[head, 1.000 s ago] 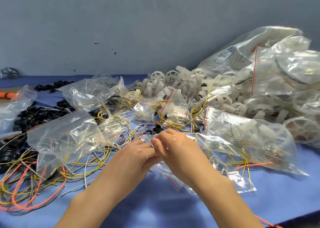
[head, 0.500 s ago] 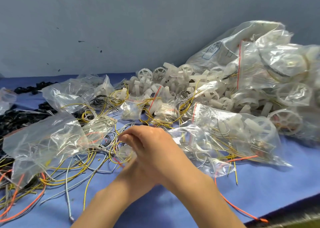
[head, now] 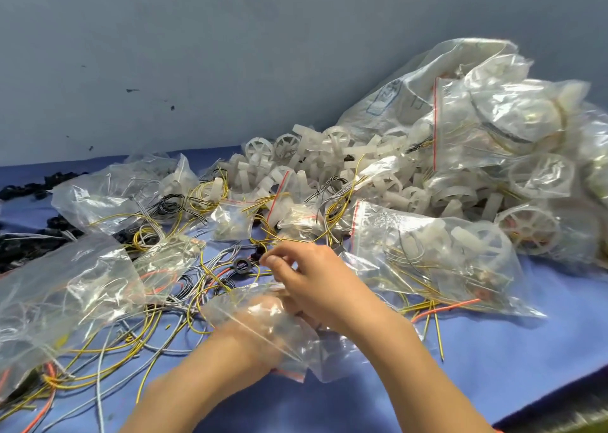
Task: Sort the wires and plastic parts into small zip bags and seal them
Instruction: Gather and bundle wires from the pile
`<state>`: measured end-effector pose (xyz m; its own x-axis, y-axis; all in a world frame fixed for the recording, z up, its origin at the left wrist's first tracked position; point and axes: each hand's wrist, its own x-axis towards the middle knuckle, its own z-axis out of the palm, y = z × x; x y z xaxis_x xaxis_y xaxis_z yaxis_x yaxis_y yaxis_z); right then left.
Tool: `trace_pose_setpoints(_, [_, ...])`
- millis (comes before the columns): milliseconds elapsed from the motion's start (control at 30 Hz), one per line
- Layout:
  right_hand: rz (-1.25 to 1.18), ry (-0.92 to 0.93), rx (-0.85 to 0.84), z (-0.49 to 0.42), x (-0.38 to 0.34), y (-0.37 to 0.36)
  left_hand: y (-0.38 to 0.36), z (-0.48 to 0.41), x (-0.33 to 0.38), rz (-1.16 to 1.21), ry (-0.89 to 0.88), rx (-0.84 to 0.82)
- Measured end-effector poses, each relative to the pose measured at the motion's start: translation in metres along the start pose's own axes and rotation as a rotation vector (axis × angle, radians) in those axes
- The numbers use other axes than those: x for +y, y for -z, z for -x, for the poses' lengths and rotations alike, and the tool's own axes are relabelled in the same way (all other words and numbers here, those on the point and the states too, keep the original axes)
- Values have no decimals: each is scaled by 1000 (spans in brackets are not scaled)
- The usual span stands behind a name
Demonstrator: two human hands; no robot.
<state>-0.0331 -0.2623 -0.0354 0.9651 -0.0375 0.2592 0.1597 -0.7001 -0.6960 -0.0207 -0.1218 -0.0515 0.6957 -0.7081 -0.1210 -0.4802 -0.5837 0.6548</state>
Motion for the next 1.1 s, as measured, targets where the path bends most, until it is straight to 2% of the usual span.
trace_pose_setpoints(33, [13,-15,-16,0,3,0,8,3,-3,92,-42,-14])
trace_pose_setpoints(100, [21,-31,-43,-2,8,-1,29,13,-7,171,-78,-152])
trace_pose_setpoints(167, [2,-48,-60,-4,10,0,54,21,-16,211,4,-235])
trace_pose_setpoints(200, [-12,-60,-64,-6,11,1,66,26,-18,227,74,-202])
trace_pose_setpoints(233, [-29,-73,-62,-8,12,3,77,28,-20,246,121,-149])
trace_pose_setpoints(300, [-65,-98,-50,-11,13,7,91,26,-11,276,112,61])
trace_pose_setpoints(400, [-117,-133,17,-15,18,15,96,5,15,245,-18,447])
trace_pose_setpoints(500, [-196,-162,125,-19,24,25,79,-34,36,101,-123,629])
trace_pose_setpoints(600, [-303,-217,264,-20,33,36,52,-86,49,-77,-131,602])
trace_pose_setpoints(800, [-515,-337,573,-22,53,65,29,-171,52,-356,-9,373])
trace_pose_setpoints(967, [-647,-399,669,-23,67,80,12,-188,40,-522,21,322])
trace_pose_setpoints(1100, [-693,-413,694,-21,70,85,3,-193,33,-590,68,376])
